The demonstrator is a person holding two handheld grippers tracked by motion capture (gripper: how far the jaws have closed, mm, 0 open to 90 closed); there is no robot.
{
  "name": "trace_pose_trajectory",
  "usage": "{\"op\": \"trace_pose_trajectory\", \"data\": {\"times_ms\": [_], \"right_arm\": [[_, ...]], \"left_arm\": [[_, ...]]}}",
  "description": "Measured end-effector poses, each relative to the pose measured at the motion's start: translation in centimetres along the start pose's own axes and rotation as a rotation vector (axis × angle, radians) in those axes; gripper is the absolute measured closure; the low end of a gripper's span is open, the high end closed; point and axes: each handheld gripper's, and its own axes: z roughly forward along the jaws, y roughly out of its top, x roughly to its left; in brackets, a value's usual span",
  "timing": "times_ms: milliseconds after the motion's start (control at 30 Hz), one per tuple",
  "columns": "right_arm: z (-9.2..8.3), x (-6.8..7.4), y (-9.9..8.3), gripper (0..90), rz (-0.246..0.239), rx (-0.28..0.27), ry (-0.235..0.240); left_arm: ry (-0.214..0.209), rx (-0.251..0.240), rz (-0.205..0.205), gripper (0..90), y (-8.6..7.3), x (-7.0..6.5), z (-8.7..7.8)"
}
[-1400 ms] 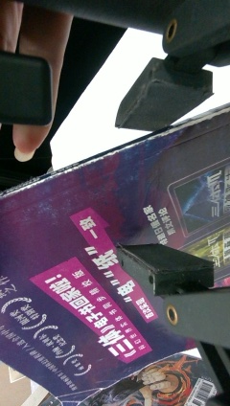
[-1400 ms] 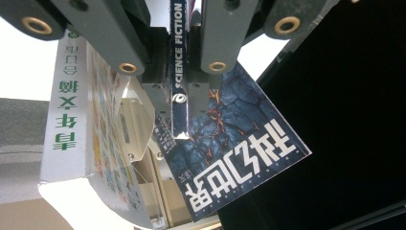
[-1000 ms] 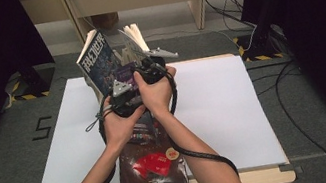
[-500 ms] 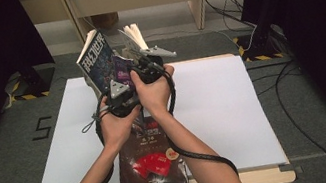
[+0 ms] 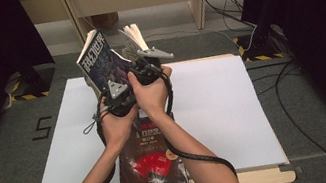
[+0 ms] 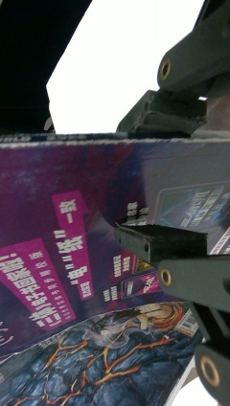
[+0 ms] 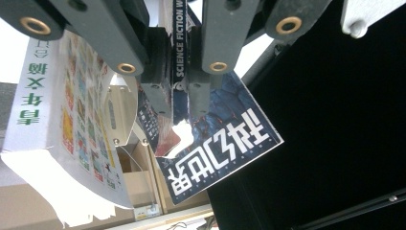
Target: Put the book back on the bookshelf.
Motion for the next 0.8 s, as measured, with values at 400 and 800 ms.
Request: {"op": "trace_pose_trajectory", "data": {"times_ms": [400, 800], "right_arm": [[-0.07, 0.81, -0.27, 83.3, -0.024, 0.000, 0.015], [-0.03, 0.48, -0.38, 82.9, -0.034, 0.004, -0.004]], "left_arm": [[0.010, 0.000, -0.009, 44.2, -0.33, 0.38, 0.35], [0.001, 0.005, -0.040, 56.5, -0.63, 0.25, 0.28]]}}
